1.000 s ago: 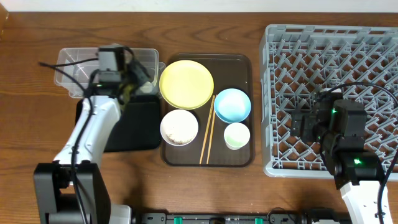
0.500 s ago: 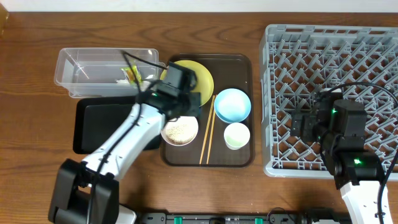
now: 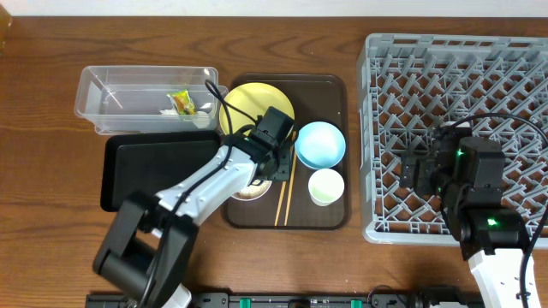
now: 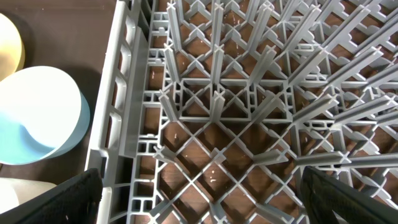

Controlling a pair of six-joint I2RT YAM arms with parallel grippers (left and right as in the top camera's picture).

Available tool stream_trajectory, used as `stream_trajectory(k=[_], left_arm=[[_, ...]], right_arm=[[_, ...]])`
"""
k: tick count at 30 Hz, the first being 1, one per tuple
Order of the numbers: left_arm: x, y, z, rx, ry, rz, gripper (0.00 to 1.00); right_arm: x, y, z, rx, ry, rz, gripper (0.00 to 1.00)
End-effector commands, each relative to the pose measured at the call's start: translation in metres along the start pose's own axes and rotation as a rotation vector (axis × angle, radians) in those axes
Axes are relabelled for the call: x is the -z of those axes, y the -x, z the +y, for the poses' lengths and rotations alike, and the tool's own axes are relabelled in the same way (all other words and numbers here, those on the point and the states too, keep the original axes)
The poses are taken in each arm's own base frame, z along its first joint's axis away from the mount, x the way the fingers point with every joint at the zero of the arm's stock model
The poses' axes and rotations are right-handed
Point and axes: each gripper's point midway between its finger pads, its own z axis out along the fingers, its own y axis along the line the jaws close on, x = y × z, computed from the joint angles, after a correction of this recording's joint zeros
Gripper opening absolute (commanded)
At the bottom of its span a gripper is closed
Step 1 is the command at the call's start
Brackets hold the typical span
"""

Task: Sort waste into correct bins and load items into the dishwasher rack
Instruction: 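Grasp the white rice bowl on the tray with left gripper, then tip the rice bowl over the black bin to pour out rice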

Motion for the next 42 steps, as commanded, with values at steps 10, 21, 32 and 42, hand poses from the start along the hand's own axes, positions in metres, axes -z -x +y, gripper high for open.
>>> stream_trajectory(k=[10, 21, 32, 42], left_arm=[[-0.004, -0.004, 0.005, 0.024, 0.022, 0.007, 0.15], [0.056, 0.014, -0.01, 0.016, -0.061, -0.128, 0.07], [0.09, 0.009, 0.034, 0.107, -0.118, -0.067, 0.06], [0.127, 0.034, 0.077, 0.141, -0.523, -0.106, 0.06]], right_arm=[[0.005, 0.009, 0.005, 0.004, 0.016, -0.026, 0.99], [0.005, 0.009, 0.005, 0.004, 0.016, -0.025, 0.99], [0.005, 0.008, 0.005, 0.004, 0.015, -0.019, 0.99], [0.005, 0.007, 0.005, 0.004, 0.015, -0.018, 0.99]])
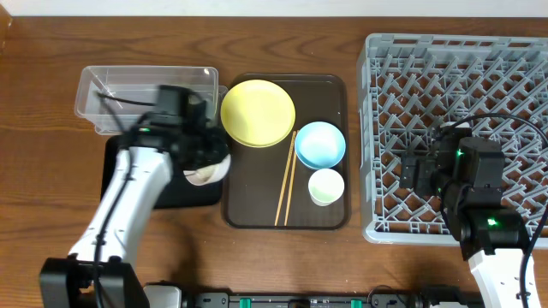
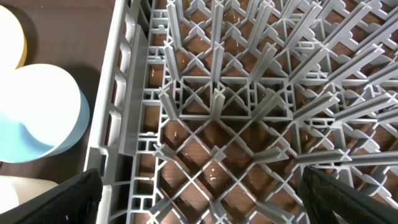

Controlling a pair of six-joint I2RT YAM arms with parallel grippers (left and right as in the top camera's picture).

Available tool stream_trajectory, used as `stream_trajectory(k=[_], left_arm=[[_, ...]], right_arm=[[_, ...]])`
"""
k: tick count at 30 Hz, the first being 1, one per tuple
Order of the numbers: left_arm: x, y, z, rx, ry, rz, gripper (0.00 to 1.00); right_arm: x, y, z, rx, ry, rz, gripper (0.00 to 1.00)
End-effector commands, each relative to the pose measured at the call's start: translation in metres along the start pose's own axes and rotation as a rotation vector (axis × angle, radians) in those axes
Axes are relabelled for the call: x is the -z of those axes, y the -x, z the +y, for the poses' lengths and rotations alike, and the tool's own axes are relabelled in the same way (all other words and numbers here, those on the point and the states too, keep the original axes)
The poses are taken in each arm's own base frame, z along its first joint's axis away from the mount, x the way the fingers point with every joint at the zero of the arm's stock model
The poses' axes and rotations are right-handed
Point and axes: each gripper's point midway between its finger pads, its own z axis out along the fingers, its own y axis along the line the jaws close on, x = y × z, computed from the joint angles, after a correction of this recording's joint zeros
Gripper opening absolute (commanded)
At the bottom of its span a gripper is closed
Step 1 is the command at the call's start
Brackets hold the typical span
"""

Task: Sort waste into correct bins and load items into the dishwasher rack
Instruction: 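Tip the rice bowl over the black bin to pour out rice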

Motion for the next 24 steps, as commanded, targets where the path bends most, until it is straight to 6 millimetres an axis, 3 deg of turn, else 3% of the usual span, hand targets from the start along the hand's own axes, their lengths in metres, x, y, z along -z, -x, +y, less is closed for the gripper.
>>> stream_trajectory(k=[1, 7, 11, 16, 24], left_arm=[[0.019, 0.002, -0.02, -0.08, -0.295, 0.009, 0.06], [0.056, 0.016, -0.024, 0.01, -0.7, -0.032, 0.06], [0.06, 0.024, -0.004, 0.135, -0.771, -0.039, 0.06], [0.075, 0.036, 0.006, 0.261, -0.943, -0.062, 0.06], [0.078, 0.036, 0.031, 0.516, -0.949, -0.013, 0.06]], right_arm=[[0.005, 0.009, 0.005, 0.004, 0.015, -0.024, 0.99], [0.005, 0.009, 0.005, 0.004, 0.015, -0.024, 0.99], [0.005, 0.009, 0.005, 0.004, 0.015, -0.024, 0.99], [0.005, 0.009, 0.005, 0.004, 0.015, -0.024, 0.99], [0.005, 0.009, 0.005, 0.004, 0.015, -0.024, 0.99]])
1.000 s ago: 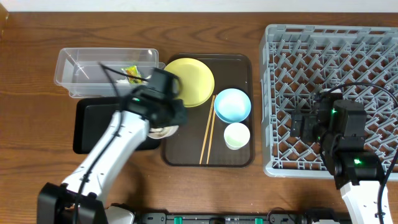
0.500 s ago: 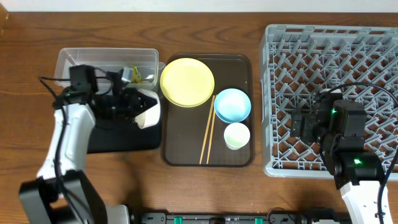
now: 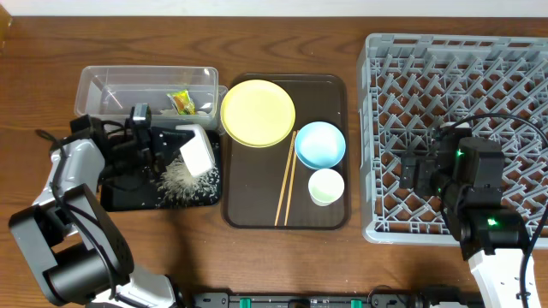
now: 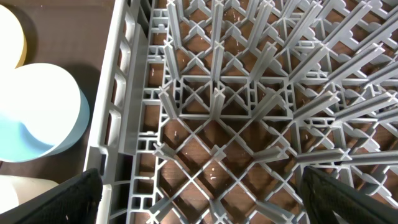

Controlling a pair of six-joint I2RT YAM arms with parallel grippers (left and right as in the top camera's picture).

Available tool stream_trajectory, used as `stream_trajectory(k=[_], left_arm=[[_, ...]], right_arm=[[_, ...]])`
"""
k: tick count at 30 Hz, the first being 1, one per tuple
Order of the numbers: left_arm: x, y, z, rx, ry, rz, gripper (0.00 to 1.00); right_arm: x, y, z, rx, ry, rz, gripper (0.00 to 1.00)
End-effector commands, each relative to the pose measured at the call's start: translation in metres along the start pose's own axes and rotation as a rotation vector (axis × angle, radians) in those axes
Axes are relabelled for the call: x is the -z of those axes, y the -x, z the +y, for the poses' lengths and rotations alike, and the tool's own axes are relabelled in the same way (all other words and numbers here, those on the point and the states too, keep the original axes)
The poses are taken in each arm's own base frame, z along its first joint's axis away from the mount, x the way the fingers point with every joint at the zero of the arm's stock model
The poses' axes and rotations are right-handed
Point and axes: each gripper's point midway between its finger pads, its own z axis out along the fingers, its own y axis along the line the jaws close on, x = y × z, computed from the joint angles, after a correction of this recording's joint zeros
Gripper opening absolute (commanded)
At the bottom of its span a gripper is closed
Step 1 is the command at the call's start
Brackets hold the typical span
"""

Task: Sort waste into correct bins and load items into the dishwasher rack
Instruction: 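Tip the rice bowl over the black bin to pour out rice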

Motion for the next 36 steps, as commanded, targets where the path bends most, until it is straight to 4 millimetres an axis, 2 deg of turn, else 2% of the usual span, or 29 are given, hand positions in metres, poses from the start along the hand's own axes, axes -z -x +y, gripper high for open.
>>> stream_trajectory(k=[1, 10, 17, 20, 24, 27, 30, 33, 36], left_arm=[[0.011, 0.002, -0.008, 0.075, -0.068, -0.029, 0.06], [0.036, 0.013, -0.007, 0.164, -0.088, -0.108, 0.06], [0.039, 0.014, -0.007, 0.186, -0.092, -0.118, 0.06], [0.039, 0.017, -0.007, 0.156, -0.09, -0.121, 0.06], [0.04, 0.023, -0.007, -0.026, -0.077, -0.133, 0.06], [0.04, 0.025, 0.006, -0.04, 0.001, -0.138, 0.07], [0.04, 0.025, 0.015, 0.076, 0.045, -0.143, 0.09], [0.04, 0.025, 0.012, 0.196, 0.019, -0.143, 0.07], [0.04, 0.025, -0.008, 0.125, -0.089, -0.127, 0.06]], right_arm=[[0.005, 0.009, 0.005, 0.004, 0.015, -0.027, 0.99], [0.005, 0.009, 0.005, 0.004, 0.015, -0.026, 0.99], [0.005, 0.009, 0.005, 0.004, 0.015, -0.026, 0.99], [0.005, 0.009, 0.005, 0.004, 0.015, -0.026, 0.99], [0.005, 0.009, 0.005, 0.004, 0.015, -0.026, 0.99], [0.005, 0.009, 0.005, 0.004, 0.015, -0.026, 0.99], [0.005, 0.009, 0.005, 0.004, 0.015, -0.026, 0.99], [0.005, 0.009, 0.005, 0.004, 0.015, -0.027, 0.99], [0.005, 0.009, 0.005, 0.004, 0.015, -0.026, 0.99]])
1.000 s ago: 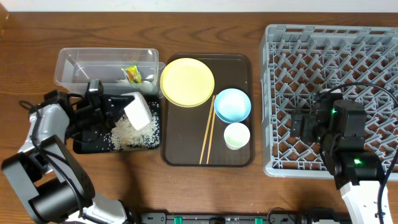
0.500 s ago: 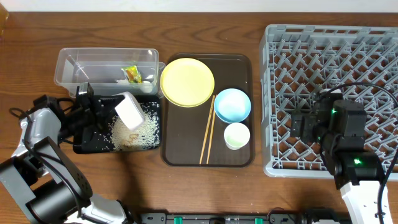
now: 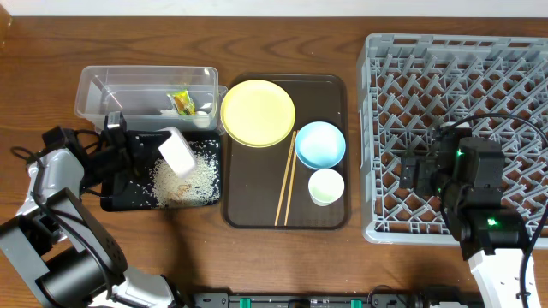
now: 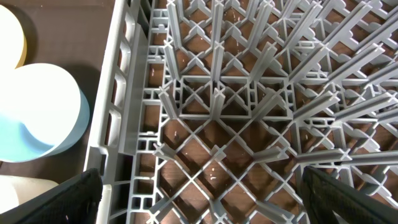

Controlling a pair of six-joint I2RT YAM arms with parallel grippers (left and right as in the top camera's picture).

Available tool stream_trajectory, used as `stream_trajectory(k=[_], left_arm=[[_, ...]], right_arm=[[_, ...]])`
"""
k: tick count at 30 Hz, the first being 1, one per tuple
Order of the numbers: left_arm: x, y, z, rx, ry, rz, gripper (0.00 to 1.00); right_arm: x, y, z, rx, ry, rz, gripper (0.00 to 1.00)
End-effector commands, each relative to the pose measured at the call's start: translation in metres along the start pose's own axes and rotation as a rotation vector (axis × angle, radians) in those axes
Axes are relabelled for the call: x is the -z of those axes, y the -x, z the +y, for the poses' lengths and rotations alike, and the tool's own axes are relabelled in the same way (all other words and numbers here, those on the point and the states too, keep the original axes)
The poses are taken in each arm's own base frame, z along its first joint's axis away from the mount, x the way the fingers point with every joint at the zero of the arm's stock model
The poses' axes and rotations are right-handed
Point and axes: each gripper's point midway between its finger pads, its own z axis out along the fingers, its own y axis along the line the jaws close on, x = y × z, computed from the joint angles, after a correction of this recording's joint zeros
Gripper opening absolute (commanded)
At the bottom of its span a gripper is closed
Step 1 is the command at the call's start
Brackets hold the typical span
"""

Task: Sort waste into correct bins and load items into the dishwasher rack
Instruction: 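Tip the rice bowl over the black bin to pour out rice, then return the emptied bowl to the tray and release it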

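Note:
My left gripper (image 3: 141, 145) is shut on a white bowl (image 3: 175, 152), held tipped on its side over the black bin (image 3: 120, 201). White rice (image 3: 184, 178) lies spread on the bin's floor under it. On the brown tray (image 3: 330, 218) lie a yellow plate (image 3: 257, 111), a blue bowl (image 3: 319, 143), a pale cup (image 3: 325, 186) and a pair of chopsticks (image 3: 285, 180). My right gripper (image 4: 199, 193) hangs open over the left part of the grey dishwasher rack (image 3: 458, 85), with nothing between its fingers (image 4: 74, 196).
A clear plastic bin (image 3: 145, 90) behind the black bin holds a yellow-green wrapper (image 3: 180, 101) and other scraps. The rack's upright tines (image 4: 217, 74) stand right below the right gripper. The blue bowl (image 4: 37, 112) shows left of the rack wall.
The tipped white bowl has shifted a little left over the black bin, and the rice beneath it now covers a wider patch. The right arm has not moved.
The left gripper was first at a bowl on the brown tray beside the yellow plate. Then it held the bowl at the black bin's right edge. Then the bowl was tipped there with rice in the bin, and now more rice lies there.

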Motion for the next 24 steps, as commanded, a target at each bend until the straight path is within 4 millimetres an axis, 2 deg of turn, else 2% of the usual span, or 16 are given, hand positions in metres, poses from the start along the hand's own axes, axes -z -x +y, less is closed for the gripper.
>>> stream_trajectory(k=[1, 10, 13, 16, 24], left_arm=[[0.002, -0.001, -0.014, -0.004, -0.085, 0.013, 0.06], [0.001, -0.001, -0.014, -0.036, -0.084, 0.014, 0.06], [-0.006, -0.008, -0.017, -0.077, -0.077, 0.034, 0.06], [-0.024, -0.021, -0.009, -0.135, 0.039, 0.076, 0.06], [-0.087, -0.078, 0.045, -0.447, 0.562, 0.26, 0.06]], right_arm=[[0.005, 0.009, 0.005, 0.004, 0.015, -0.026, 0.99], [0.005, 0.009, 0.005, 0.004, 0.015, -0.026, 0.99], [0.005, 0.009, 0.005, 0.004, 0.015, -0.027, 0.99], [0.005, 0.01, 0.005, 0.004, 0.015, -0.027, 0.99], [0.005, 0.01, 0.005, 0.004, 0.015, -0.027, 0.99]])
